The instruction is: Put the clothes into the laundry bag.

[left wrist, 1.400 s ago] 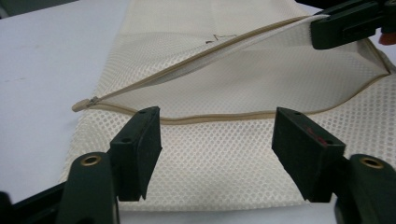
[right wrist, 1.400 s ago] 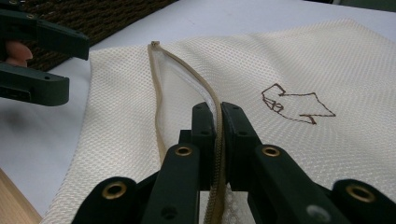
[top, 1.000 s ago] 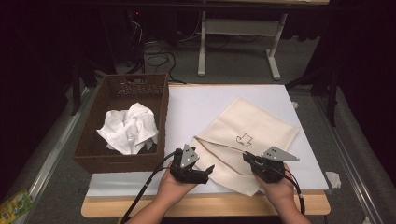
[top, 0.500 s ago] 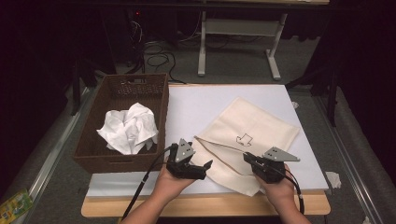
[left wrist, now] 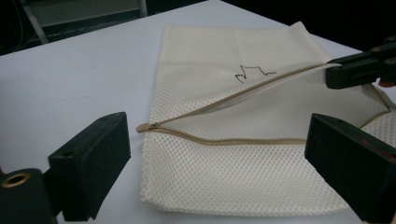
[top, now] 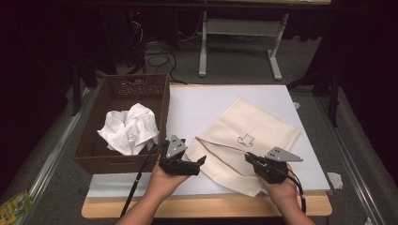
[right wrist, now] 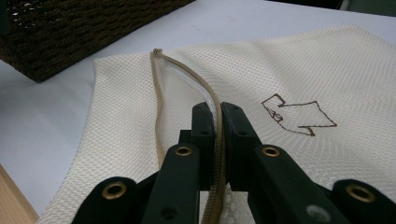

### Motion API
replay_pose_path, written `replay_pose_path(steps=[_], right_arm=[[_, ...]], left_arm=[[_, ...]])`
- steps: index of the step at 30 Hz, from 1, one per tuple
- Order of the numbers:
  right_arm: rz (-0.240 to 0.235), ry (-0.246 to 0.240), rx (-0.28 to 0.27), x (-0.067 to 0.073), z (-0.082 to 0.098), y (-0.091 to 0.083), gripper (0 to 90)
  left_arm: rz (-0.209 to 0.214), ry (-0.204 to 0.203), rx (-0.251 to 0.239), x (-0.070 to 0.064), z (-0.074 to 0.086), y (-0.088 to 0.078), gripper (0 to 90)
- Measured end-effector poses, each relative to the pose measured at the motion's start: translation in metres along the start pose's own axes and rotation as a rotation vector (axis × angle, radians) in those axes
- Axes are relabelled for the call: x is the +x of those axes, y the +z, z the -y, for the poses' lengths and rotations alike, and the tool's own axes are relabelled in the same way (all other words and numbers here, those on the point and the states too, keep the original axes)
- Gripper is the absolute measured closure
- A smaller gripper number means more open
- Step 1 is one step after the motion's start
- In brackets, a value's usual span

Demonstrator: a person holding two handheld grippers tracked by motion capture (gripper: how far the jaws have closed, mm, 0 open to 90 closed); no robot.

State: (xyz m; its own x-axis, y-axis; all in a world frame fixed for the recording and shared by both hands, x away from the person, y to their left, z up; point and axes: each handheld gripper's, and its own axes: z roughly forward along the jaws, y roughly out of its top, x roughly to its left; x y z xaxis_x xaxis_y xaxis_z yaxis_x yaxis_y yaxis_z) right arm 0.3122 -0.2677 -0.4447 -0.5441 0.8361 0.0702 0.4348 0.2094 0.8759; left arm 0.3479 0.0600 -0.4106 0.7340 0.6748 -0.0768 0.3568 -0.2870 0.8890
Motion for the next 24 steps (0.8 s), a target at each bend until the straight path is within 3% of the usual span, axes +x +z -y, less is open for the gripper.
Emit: replay_pose_path(steps=[8,18,24], right_arm=[[0.001,-0.002,-0.007,0.0,-0.001,-0.001,85.1],[0.01,0.002,-0.011,0.001,-0.002,-0.003,85.1],[0.007,-0.007,-0.017,0.001,-0.003,-0.002,85.1]], left_arm=[[0.012,0.013,-0.032,-0.009,-0.011,-0.013,8.2],[-0.038,-0.024,-0.091,0.009,-0.019,-0.034,8.2],[-0.07,-0.025,-0.121,0.018,-0.019,-0.046,7.6]])
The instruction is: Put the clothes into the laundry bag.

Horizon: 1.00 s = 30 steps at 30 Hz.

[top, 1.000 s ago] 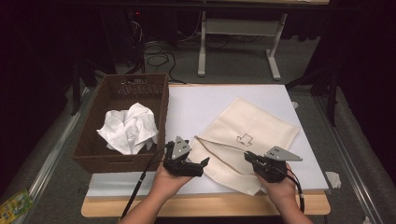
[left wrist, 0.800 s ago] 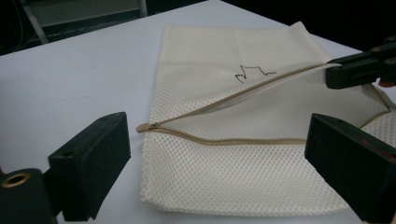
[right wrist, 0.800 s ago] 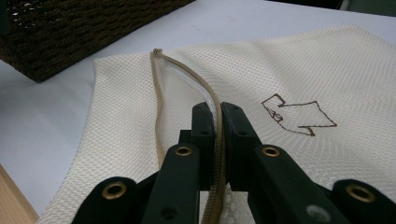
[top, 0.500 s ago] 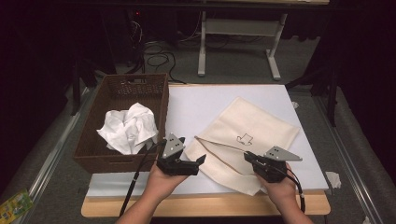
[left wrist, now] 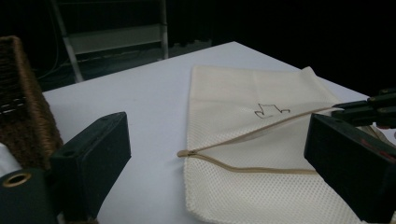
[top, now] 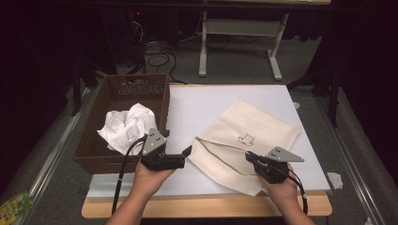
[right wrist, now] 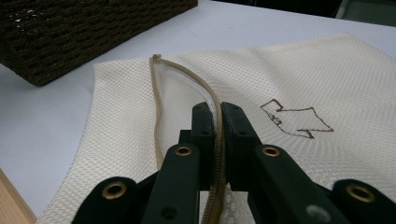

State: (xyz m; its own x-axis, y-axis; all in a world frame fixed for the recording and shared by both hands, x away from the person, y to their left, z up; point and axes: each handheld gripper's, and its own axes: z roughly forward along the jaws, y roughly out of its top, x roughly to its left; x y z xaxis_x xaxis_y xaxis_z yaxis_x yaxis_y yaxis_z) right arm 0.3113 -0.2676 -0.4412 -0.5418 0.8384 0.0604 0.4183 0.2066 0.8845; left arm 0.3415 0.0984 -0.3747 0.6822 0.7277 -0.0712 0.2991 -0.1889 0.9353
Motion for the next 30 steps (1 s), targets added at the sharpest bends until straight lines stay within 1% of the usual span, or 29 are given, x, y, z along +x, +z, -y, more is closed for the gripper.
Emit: replay_pose_path(steps=[3,4,6,7,8,9,14,15,16,21,22,23,24,25,26,27,28,30], right_arm=[[-0.002,0.012,0.0,-0.002,0.0,0.001,85.1],[-0.004,0.015,0.0,-0.002,0.001,0.001,85.1],[-0.005,0.014,0.003,-0.003,0.001,0.001,85.2],[-0.005,0.006,0.002,-0.003,0.001,0.001,85.1],[-0.004,0.004,0.004,-0.002,0.001,0.0,85.1],[-0.004,0.004,0.004,-0.002,0.001,0.0,85.1],[-0.008,0.001,0.0,-0.002,0.002,-0.002,85.1],[-0.007,0.004,0.002,-0.003,0.001,-0.002,85.1],[-0.006,0.004,0.002,-0.003,0.001,-0.002,85.1],[-0.01,-0.002,0.001,-0.002,0.001,-0.002,85.0],[-0.01,0.0,0.001,-0.002,0.001,-0.002,85.0],[-0.01,0.0,0.001,-0.002,0.001,-0.002,85.0],[-0.011,-0.004,0.002,-0.002,0.001,-0.002,85.0],[-0.011,-0.004,0.002,-0.002,0.001,-0.002,85.0],[-0.011,-0.005,0.002,-0.002,0.001,-0.002,85.0],[-0.01,-0.001,0.003,-0.002,0.001,-0.001,85.0],[-0.009,0.0,0.005,-0.002,0.001,-0.001,85.0],[-0.01,-0.003,0.007,-0.002,0.002,-0.001,84.9]], left_arm=[[-0.029,-0.013,-0.02,0.008,-0.003,-0.009,7.5],[-0.044,-0.023,-0.031,0.013,-0.004,-0.014,7.5],[-0.063,-0.031,-0.044,0.02,-0.006,-0.02,7.5],[-0.074,-0.033,-0.052,0.023,-0.007,-0.022,7.5],[-0.105,-0.039,-0.068,0.032,-0.008,-0.029,7.7],[-0.105,-0.039,-0.068,0.032,-0.008,-0.029,8.2],[-0.183,-0.073,-0.084,0.058,-0.007,-0.046,8.5],[-0.195,-0.074,-0.086,0.062,-0.006,-0.048,9.0],[-0.215,-0.073,-0.085,0.068,-0.006,-0.052,10.0],[-0.265,-0.095,-0.082,0.085,-0.003,-0.062,10.2],[-0.28,-0.097,-0.084,0.089,-0.002,-0.065,10.2],[-0.287,-0.098,-0.083,0.091,-0.001,-0.066,10.2],[-0.299,-0.12,-0.093,0.096,0.0,-0.069,10.2],[-0.299,-0.12,-0.093,0.096,0.0,-0.069,10.2],[-0.3,-0.146,-0.097,0.099,0.001,-0.071,10.2],[-0.304,-0.159,-0.107,0.102,0.002,-0.072,10.4],[-0.303,-0.164,-0.119,0.105,0.004,-0.073,11.5],[-0.3,-0.166,-0.125,0.106,0.005,-0.073,12.2]])
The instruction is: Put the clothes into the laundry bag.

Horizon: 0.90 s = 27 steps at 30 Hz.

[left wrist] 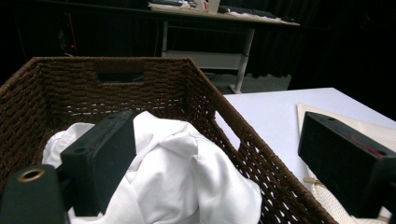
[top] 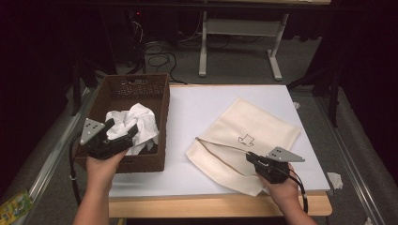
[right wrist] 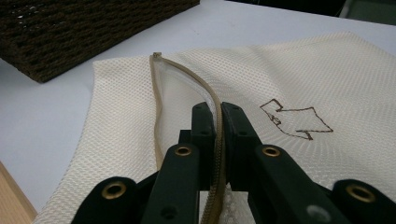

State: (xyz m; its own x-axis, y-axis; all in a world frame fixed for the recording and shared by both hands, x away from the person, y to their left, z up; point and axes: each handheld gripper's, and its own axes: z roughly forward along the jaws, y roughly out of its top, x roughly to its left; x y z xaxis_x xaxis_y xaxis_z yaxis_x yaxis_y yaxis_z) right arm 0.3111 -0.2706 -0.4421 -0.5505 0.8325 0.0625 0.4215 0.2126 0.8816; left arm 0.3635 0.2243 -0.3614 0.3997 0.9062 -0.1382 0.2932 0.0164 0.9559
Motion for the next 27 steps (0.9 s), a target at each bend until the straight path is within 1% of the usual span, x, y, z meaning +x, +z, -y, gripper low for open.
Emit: replay_pose_path(steps=[2,4,5,6,7,8,9,10,11,13,14,15,16,17,19,20,21,22,23,24,25,26,27], right_arm=[[0.003,0.002,0.006,0.001,0.0,0.0,84.9],[0.003,0.002,0.005,0.001,0.001,0.0,84.8],[0.003,0.002,0.005,0.001,0.001,0.0,84.8],[-0.003,-0.002,0.005,0.002,0.001,0.0,84.7],[-0.003,-0.002,0.005,0.002,0.001,0.0,84.7],[-0.006,-0.003,0.005,0.002,0.001,0.0,84.7],[-0.007,-0.01,0.006,0.001,0.001,0.0,84.7],[-0.01,-0.008,0.005,0.001,0.001,0.001,84.7],[-0.012,-0.003,0.003,-0.001,0.0,0.001,84.7],[-0.013,-0.001,-0.001,-0.002,0.0,0.0,84.7],[-0.014,-0.007,0.001,-0.002,0.0,0.0,84.7],[-0.014,-0.007,0.001,-0.002,0.0,0.0,84.7],[-0.015,-0.01,0.004,-0.002,0.0,-0.001,84.6],[-0.016,-0.018,0.001,-0.002,0.0,-0.001,84.7],[-0.017,-0.017,0.002,-0.001,0.0,-0.002,84.6],[-0.018,-0.018,0.001,-0.001,0.0,-0.002,84.6],[-0.018,-0.017,0.002,-0.001,0.0,-0.003,84.6],[-0.019,-0.018,0.003,-0.002,0.0,-0.002,84.6],[-0.019,-0.018,0.003,-0.002,0.0,-0.002,84.6],[-0.018,-0.016,0.003,-0.001,0.0,-0.002,84.6],[-0.018,-0.017,0.005,-0.001,0.0,-0.002,84.6],[-0.021,-0.017,0.006,0.0,0.0,-0.002,84.6],[-0.021,-0.017,0.006,0.0,0.0,-0.002,84.6]], left_arm=[[0.003,-0.011,0.004,0.001,0.001,0.001,14.9],[0.016,-0.017,0.004,-0.001,-0.002,0.004,15.3],[0.016,-0.017,0.004,-0.001,-0.002,0.004,15.3],[0.002,0.011,0.021,-0.005,-0.007,0.009,15.3],[0.002,0.011,0.021,-0.005,-0.007,0.009,15.3],[-0.008,0.031,0.039,-0.007,-0.011,0.012,15.3],[-0.008,0.039,0.058,-0.009,-0.015,0.014,15.3],[0.0,0.04,0.078,-0.01,-0.021,0.018,15.3],[0.003,0.038,0.088,-0.011,-0.025,0.02,15.3],[-0.014,0.026,0.106,-0.01,-0.031,0.025,15.1],[-0.026,0.036,0.124,-0.01,-0.034,0.028,14.8],[-0.033,0.047,0.147,-0.01,-0.036,0.032,14.8],[-0.035,0.033,0.181,-0.009,-0.039,0.037,14.8],[-0.046,0.025,0.202,-0.008,-0.039,0.041,14.4],[-0.078,0.053,0.242,-0.007,-0.039,0.047,14.1],[-0.085,0.065,0.279,-0.007,-0.039,0.051,13.8],[-0.074,0.062,0.315,-0.006,-0.038,0.055,13.8],[-0.05,0.041,0.382,-0.004,-0.037,0.06,13.7],[-0.043,0.029,0.421,-0.003,-0.035,0.064,13.7],[-0.049,0.031,0.481,-0.001,-0.034,0.069,12.9],[-0.062,0.034,0.514,0.0,-0.033,0.072,11.8],[-0.082,0.022,0.565,0.004,-0.031,0.079,10.1],[-0.082,0.022,0.565,0.004,-0.031,0.079,9.1]])
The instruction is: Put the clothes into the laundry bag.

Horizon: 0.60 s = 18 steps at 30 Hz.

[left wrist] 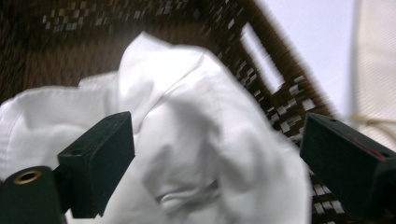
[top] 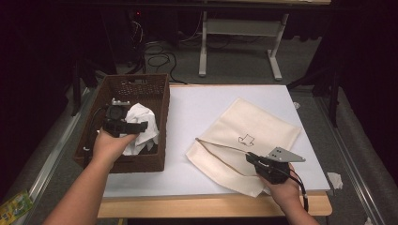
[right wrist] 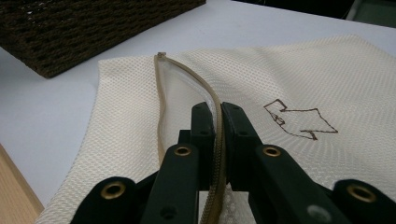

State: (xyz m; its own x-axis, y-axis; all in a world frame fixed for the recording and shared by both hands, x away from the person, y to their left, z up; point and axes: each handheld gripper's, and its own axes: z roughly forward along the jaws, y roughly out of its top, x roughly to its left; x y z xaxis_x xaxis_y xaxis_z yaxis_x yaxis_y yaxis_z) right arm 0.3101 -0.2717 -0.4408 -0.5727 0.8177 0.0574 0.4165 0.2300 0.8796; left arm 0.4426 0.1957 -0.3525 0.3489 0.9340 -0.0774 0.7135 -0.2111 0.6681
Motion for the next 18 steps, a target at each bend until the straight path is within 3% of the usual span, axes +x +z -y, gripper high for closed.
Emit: replay_pose_path(steps=[2,5,6,7,11,13,18], right_arm=[[-0.001,-0.006,-0.002,0.0,0.0,0.0,84.6],[-0.005,-0.008,-0.002,0.0,0.0,0.0,84.6],[-0.005,-0.008,-0.002,0.0,0.0,0.0,84.6],[-0.003,-0.011,-0.005,-0.001,0.0,0.0,84.6],[-0.006,-0.011,-0.006,0.0,-0.001,0.0,84.6],[-0.005,-0.014,-0.005,0.0,-0.001,0.0,84.6],[-0.005,-0.005,-0.008,0.0,0.0,-0.001,84.6]], left_arm=[[0.017,-0.041,0.066,0.006,-0.003,0.007,7.6],[-0.004,-0.026,0.154,0.012,-0.007,0.018,4.7],[-0.004,-0.026,0.154,0.012,-0.007,0.018,4.2],[0.004,-0.038,0.194,0.015,-0.011,0.024,3.9],[-0.015,-0.032,0.235,0.018,-0.017,0.033,3.8],[-0.014,-0.039,0.287,0.021,-0.02,0.044,3.6],[0.001,-0.065,0.334,0.026,-0.022,0.056,3.2]])
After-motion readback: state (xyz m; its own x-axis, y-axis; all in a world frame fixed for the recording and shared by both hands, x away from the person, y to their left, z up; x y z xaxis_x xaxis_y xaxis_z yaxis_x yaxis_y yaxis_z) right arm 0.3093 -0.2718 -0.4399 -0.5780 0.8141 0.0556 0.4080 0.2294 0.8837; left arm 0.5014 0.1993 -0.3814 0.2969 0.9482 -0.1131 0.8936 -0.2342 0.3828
